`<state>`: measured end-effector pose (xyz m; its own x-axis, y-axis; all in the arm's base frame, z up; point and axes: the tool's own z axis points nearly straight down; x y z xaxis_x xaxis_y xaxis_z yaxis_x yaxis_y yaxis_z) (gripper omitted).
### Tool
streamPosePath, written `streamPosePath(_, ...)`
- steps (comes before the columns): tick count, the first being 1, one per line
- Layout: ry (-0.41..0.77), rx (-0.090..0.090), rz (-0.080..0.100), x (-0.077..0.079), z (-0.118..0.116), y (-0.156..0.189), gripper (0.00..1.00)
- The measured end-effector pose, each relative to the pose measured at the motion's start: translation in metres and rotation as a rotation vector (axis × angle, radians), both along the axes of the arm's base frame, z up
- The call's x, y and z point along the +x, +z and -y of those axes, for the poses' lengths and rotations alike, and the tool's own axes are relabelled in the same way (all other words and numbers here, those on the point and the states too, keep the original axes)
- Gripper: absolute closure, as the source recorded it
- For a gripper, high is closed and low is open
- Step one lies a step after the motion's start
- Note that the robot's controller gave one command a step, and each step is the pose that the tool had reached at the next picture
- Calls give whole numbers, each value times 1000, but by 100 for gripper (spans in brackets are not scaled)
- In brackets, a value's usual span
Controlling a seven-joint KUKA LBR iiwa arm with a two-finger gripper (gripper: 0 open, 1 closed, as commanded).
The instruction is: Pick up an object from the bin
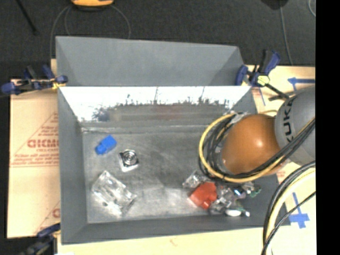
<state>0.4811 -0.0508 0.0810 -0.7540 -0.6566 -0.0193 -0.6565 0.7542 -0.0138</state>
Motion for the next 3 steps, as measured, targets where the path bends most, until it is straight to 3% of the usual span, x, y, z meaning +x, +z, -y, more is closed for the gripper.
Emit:
streamPosePath(1, 1, -2, -13, -3, 0, 0, 100)
streamPosePath(2, 182, -6, -16, -2, 6, 109, 100)
streamPosePath(3, 298, -9, -13, 20, 25, 196, 100)
